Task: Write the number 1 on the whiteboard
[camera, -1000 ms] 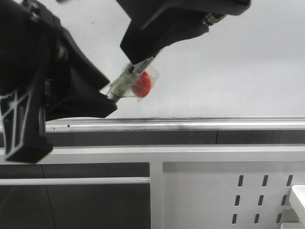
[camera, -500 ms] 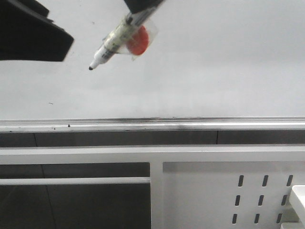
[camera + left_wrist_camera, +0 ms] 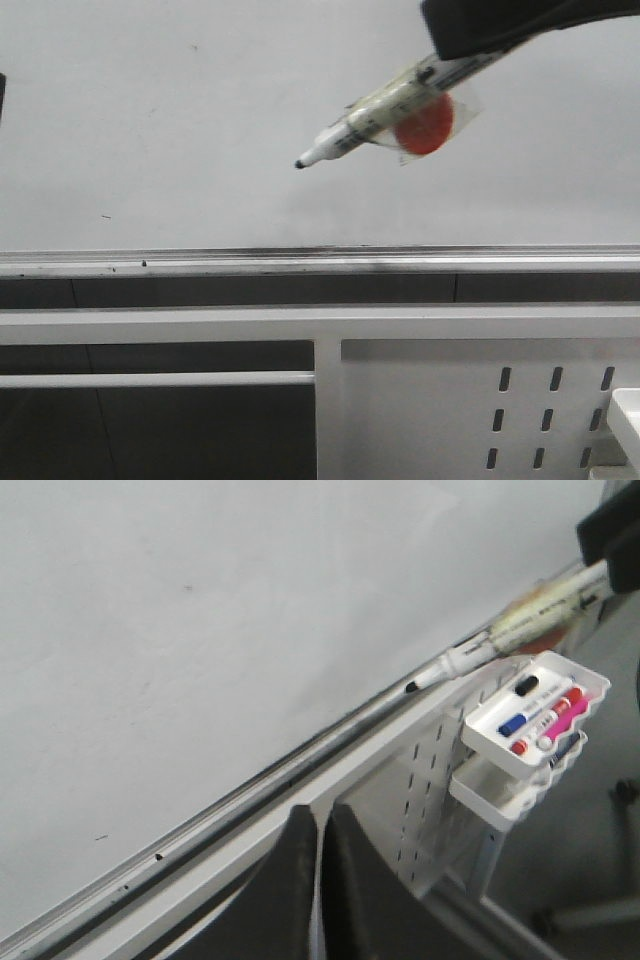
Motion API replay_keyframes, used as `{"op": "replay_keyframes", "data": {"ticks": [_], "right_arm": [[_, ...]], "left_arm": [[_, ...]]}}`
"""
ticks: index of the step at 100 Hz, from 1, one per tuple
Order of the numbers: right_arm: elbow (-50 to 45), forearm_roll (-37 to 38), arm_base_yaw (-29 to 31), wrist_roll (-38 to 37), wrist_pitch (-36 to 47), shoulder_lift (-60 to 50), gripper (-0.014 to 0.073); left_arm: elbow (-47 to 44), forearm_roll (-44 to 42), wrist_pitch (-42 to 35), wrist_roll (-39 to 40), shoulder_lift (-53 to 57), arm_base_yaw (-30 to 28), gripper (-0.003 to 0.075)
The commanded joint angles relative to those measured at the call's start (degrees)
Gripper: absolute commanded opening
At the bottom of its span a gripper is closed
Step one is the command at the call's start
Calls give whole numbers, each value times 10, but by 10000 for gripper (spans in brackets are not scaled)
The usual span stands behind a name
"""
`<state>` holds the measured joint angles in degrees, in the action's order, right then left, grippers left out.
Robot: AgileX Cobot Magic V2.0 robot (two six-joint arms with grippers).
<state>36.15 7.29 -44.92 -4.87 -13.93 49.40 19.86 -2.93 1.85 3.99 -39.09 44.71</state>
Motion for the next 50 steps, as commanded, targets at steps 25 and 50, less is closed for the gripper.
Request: {"op": "replay_keyframes", "data": {"ticks": [25, 50], "right_arm": [[8, 7, 100, -12, 96, -22, -71], [12, 16, 88, -12, 139, -16, -71]], "left_arm": [[-43, 85, -261, 15, 2, -107, -20], [-48, 85, -312, 14, -1, -123, -20]]}}
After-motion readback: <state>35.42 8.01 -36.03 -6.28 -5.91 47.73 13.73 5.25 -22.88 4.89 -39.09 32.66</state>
